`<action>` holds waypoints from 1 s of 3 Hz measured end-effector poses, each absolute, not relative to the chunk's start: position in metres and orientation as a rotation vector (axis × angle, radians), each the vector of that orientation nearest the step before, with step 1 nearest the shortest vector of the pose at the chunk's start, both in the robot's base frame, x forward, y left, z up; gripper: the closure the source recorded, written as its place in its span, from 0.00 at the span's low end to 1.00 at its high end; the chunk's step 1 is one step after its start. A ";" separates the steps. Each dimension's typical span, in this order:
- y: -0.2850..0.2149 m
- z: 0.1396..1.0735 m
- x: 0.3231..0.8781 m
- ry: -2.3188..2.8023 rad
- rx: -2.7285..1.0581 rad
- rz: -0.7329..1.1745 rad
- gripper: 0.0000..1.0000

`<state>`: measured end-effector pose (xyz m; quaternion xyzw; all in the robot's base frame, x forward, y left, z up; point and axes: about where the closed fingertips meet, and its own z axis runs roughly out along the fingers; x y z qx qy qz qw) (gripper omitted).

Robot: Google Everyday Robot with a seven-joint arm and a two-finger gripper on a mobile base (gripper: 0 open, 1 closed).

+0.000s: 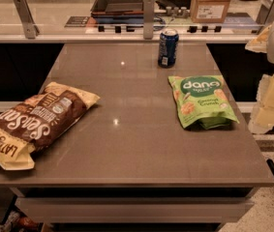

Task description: Move pepsi can near brown chip bag

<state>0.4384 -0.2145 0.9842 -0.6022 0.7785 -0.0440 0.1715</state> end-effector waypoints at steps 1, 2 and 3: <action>-0.214 0.984 0.438 2.210 -1.709 -0.125 0.00; -0.213 0.988 0.466 2.158 -1.653 -0.129 0.00; -0.218 0.984 0.511 2.112 -1.489 -0.077 0.00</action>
Offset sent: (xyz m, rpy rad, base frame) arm 0.0792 0.0023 0.0080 0.1225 -0.1572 -0.0171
